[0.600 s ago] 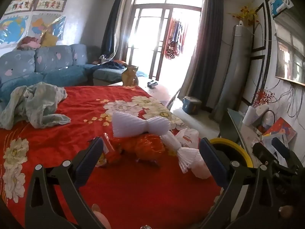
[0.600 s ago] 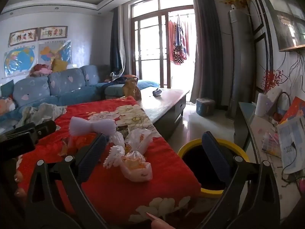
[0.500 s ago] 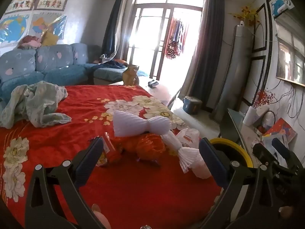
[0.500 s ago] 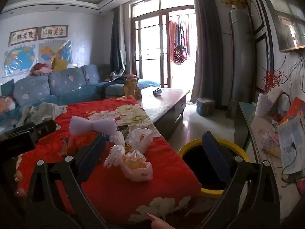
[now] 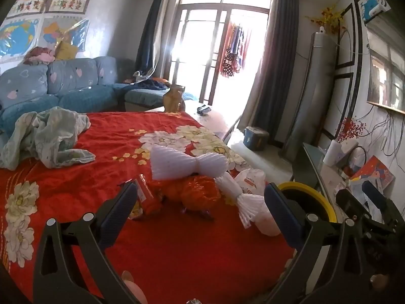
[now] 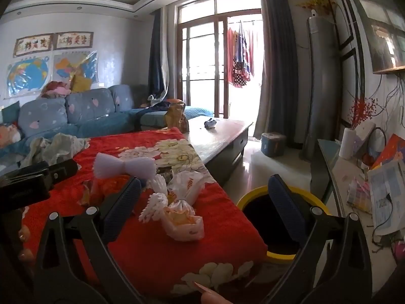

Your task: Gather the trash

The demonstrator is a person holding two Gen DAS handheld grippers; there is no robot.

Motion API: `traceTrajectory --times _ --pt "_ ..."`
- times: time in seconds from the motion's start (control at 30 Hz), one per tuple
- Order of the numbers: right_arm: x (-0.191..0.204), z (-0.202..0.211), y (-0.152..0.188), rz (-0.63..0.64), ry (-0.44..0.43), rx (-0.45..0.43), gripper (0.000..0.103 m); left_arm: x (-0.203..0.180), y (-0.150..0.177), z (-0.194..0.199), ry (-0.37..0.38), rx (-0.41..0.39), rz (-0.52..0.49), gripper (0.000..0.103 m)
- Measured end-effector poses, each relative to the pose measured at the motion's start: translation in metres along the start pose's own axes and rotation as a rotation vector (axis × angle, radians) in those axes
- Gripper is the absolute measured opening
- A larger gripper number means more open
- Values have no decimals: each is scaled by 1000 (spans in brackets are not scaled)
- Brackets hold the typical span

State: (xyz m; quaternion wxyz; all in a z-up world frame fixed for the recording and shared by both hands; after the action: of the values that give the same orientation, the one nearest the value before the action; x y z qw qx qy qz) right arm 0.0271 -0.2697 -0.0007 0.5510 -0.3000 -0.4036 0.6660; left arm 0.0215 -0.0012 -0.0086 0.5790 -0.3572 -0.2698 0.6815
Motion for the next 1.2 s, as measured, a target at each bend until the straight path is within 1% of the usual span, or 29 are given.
traceTrajectory --times 0.43,1.2 --pt "0 2 0 9 1 -2 92 10 1 -3 1 -4 -2 97" --pt "3 5 1 13 1 3 92 11 2 -3 0 -7 -4 97"
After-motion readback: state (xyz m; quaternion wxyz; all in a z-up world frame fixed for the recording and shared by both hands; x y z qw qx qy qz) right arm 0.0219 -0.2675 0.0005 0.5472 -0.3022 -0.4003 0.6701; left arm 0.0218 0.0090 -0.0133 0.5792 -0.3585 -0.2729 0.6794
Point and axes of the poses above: each gripper's, at about its wrist camera, not at the fingertips, and z roughly against the way its jaws point, x to its left, y to its underside, the point moved 2 cm from there along -z, roughly the way its jaws point, and after that the axes turned 13 degrees about x, right-handed, at the moved point
